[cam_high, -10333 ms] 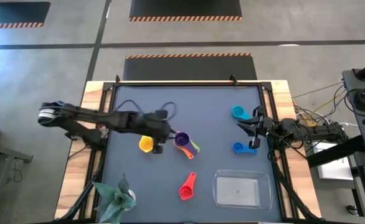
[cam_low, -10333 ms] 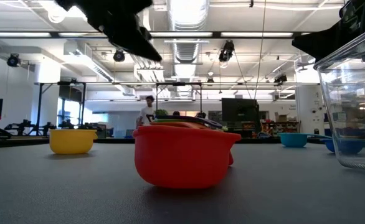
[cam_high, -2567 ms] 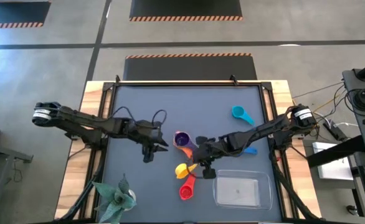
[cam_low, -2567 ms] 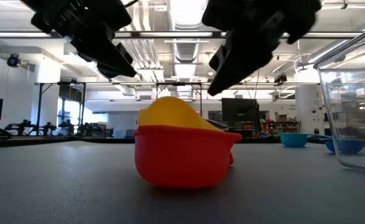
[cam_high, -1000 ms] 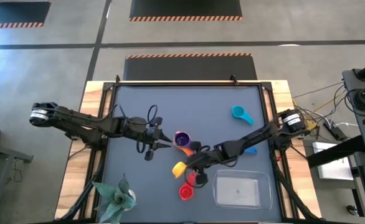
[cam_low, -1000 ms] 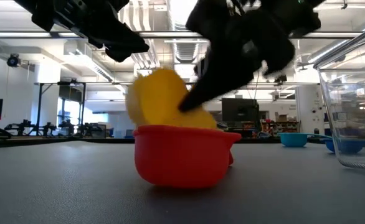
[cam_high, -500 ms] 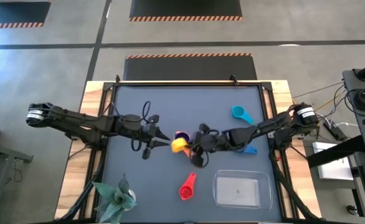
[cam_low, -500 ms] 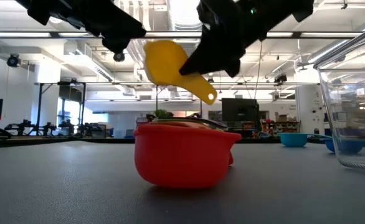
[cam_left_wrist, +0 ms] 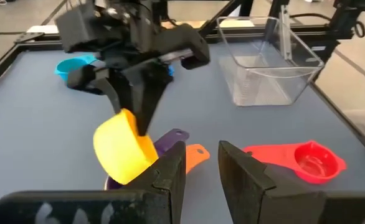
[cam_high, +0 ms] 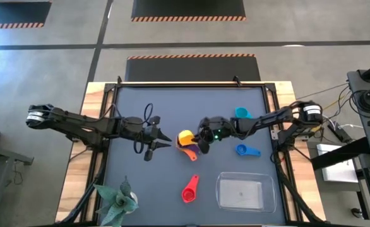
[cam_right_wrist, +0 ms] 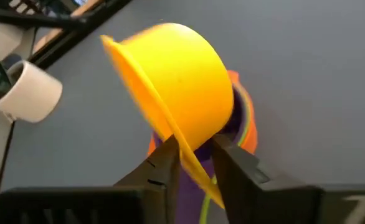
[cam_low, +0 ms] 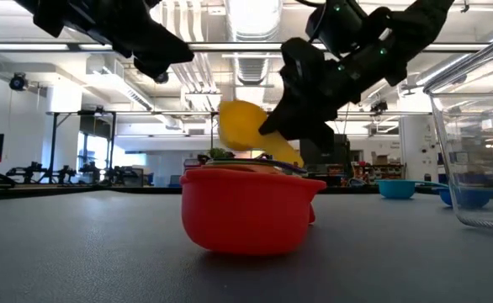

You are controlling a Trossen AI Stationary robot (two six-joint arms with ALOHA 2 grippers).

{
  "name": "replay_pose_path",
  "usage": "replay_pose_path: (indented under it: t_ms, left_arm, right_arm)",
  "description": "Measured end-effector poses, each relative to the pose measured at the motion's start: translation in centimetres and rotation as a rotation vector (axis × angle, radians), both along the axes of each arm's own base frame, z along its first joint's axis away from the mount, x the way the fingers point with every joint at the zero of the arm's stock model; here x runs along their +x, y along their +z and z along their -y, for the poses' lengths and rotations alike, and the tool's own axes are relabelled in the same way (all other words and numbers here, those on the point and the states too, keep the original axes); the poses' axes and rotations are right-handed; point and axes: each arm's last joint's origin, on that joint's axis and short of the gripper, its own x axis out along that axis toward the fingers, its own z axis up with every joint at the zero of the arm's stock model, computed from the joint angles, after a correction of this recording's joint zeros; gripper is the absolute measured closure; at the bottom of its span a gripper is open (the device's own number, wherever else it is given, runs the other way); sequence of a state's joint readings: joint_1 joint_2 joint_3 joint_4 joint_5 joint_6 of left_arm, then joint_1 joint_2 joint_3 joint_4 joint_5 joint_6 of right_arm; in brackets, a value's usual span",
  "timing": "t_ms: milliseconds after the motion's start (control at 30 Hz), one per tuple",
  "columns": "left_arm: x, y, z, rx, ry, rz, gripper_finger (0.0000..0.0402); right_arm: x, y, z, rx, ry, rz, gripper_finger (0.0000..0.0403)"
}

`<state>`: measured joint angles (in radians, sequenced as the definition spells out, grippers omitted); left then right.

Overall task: Nest measuring cups in basket
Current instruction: Stack the yellow measuring cup on top of the purple measuring cup

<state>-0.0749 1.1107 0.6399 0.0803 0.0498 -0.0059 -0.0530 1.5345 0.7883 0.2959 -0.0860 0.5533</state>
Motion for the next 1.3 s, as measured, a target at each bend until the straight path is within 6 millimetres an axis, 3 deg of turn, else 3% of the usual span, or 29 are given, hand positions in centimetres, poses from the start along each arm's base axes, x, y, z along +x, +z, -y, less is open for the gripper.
replay_pose_path:
  t_ms: [433, 800, 1300]
  left_arm:
    - [-0.1, -0.3, -0.1, 0.004, 0.016, -0.009, 0.0325]
    - [-0.1, -0.5, -0.1, 0.005, 0.017, -0.015, 0.0325]
    - [-0.2, -0.6, -0.1, 0.011, 0.034, -0.013, 0.0325]
  right_arm:
    - [0.3, 0.6, 0.0, -0.021, 0.042, 0.015, 0.0220]
    - [-0.1, 4.6, -0.3, -0.294, 0.119, 0.141, 0.0217]
    - [-0.3, 0.1, -1.4, -0.222, 0.162, -0.148, 0.0248]
